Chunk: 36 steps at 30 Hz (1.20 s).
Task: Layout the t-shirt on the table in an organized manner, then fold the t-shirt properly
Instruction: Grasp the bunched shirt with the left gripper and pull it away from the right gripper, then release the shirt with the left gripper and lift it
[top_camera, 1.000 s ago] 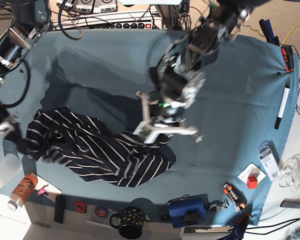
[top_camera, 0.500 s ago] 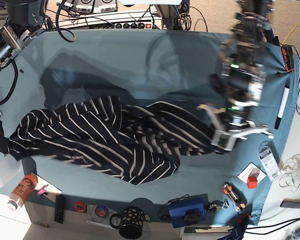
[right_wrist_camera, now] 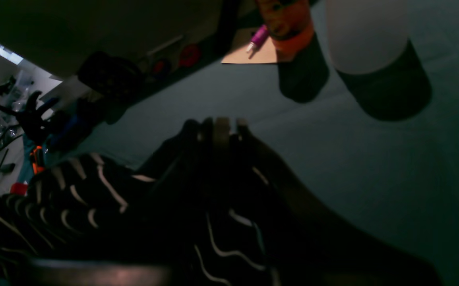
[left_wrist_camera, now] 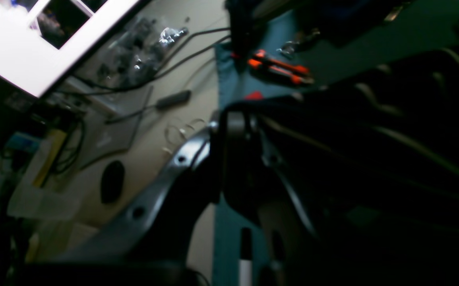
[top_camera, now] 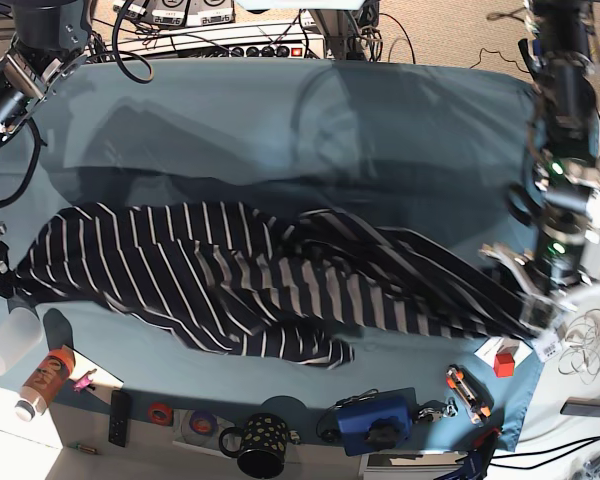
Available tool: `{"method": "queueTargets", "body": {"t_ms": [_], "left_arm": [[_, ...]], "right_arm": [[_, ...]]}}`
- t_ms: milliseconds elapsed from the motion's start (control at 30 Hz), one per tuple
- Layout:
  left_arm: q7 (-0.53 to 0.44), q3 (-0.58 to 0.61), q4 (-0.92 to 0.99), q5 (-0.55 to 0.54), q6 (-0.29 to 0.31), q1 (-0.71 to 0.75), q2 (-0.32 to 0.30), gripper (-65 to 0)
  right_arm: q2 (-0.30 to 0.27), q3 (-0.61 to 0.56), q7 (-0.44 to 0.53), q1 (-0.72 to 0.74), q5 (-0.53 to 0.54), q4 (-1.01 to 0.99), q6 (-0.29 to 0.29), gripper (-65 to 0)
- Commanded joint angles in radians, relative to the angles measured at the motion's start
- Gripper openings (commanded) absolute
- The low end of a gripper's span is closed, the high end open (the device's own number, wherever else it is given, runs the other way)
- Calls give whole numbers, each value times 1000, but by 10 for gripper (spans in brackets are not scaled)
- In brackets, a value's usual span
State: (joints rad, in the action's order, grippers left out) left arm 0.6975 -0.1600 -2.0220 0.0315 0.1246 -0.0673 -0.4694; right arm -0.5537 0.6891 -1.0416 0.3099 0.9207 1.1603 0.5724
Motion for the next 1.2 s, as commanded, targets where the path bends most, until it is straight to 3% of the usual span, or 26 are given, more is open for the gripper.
{"method": "queueTargets", "body": {"t_ms": [0,67,200,433,567,633,767,867,1000,1167], "left_arm": [[-45,-8,11,-17,-18,-42,-24,-650],[-82,-6,80,-97,13,-87,-35,-650],[-153,-6,283,-199,162,-203,-31,-650],[-180,-6,595,-327,261,-400,-27,-650],[-76,-6,602,-425,263,-442,-27,-290],[-34,-6,601,-450,238,-459,-27,-211],[195,-6,563,-571,233,-497,-27,-213],[338,-6,469,-672,283,-495,-27,-226],[364,-6,284,-692,324,-402,-26,-300],[337,-6,69,-698,358,-165,32,-303]], "right_arm": [[-31,-8,33,23,23,17,3,-650],[-28,-30,36,24,3,17,3,-650],[-3,-54,71,27,-34,17,2,-650],[58,-53,107,42,-99,17,-23,-650],[66,-54,108,42,-111,17,-22,-650],[66,-53,108,42,-111,16,-22,-650],[66,-53,107,42,-111,17,-22,-650],[66,-53,108,42,-111,17,-22,-650],[66,-53,106,42,-135,17,-22,-650],[66,-53,107,42,-167,17,-22,-650]]}}
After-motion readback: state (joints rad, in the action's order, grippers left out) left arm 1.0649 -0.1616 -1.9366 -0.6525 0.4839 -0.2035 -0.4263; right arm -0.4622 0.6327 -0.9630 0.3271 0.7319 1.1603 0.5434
